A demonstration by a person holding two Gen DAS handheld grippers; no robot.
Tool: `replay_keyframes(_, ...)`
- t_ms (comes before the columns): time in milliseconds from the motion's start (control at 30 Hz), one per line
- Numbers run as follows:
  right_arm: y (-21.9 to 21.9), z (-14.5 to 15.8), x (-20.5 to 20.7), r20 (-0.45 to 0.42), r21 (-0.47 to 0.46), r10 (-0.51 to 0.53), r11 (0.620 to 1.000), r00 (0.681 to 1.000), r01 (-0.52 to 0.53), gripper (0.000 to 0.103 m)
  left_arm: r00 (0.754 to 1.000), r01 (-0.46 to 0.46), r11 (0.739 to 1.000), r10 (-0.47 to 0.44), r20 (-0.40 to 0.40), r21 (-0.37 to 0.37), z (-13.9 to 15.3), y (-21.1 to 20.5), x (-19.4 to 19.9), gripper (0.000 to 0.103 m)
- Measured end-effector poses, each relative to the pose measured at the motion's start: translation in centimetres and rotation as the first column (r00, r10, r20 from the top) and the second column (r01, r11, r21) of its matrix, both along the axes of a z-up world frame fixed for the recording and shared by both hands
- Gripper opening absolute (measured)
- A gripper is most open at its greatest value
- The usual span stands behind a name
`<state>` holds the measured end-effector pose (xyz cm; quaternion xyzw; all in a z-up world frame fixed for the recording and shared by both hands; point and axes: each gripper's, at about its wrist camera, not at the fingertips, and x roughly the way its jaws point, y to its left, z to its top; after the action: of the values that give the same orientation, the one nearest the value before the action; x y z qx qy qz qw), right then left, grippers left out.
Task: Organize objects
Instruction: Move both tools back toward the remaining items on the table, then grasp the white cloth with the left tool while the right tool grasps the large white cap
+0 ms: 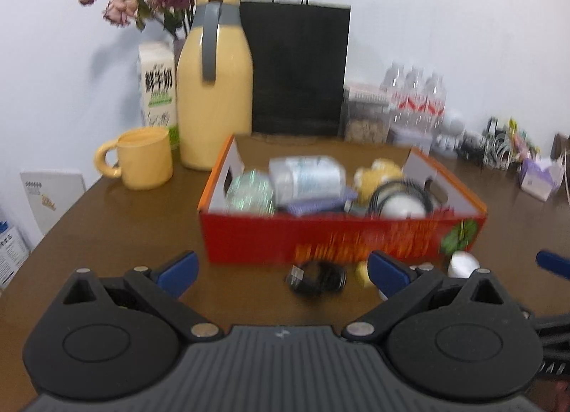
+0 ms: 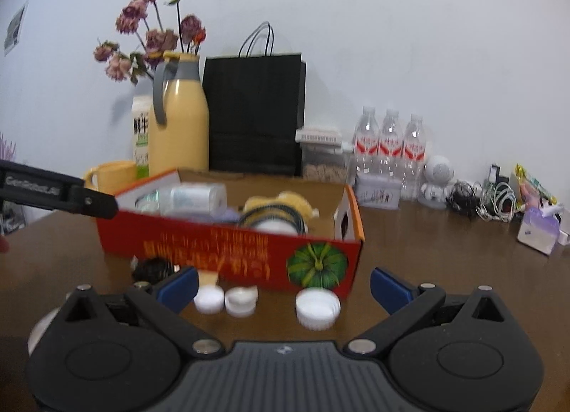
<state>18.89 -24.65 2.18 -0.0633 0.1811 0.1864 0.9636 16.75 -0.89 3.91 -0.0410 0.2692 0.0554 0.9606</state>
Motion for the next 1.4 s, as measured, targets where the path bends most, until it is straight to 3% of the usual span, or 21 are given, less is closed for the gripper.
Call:
replay_keyframes(233,-1.0,-1.4,-0.6,-0.066,-0.021,-0.014,1.000,0.998,0.013,0.103,0.992,0.021,1.000,-0.019,-0.123,0.014,-2.8,-0.8,-2.4,0.103)
replay_keyframes(600,-1.2,-1.9,-0.2,-0.111,-0.020,-0.024,1.000,0.994,0.022,0.103,0.973,0.044,0.999,-0.037,-0.226,0.025,-5.6,-2.6,-3.1,0.103)
replay_keyframes(800,-1.4,-2.2,0.4,-0.147,-0.017,-0.050,0.999,0.988,0.048,0.103,0.980,0.049,0.998,-0.040,-0.195,0.039,-6.2,-3.9,-3.4,0.103)
replay_keyframes(933,-1.4,-2.3,0.5,-0.153,-0.015,-0.049,0.999,0.987,0.047,0.103,0.985,0.066,0.997,-0.060,-0.159,0.031,-5.8,-4.1,-3.8,0.075)
replay_keyframes(967,-1.4,-2.3,0.5,-0.155,-0.015,-0.049,0.999,0.987,0.047,0.103,0.985,0.069,0.997,-0.065,-0.157,0.023,-5.7,-4.1,-3.9,0.072)
replay_keyframes(1400,-1.6,-2.4,0.8,-0.177,-0.014,-0.062,0.998,0.982,0.061,0.103,0.994,0.081,0.997,-0.082,-0.066,-0.016,-3.6,-3.4,-4.3,0.069)
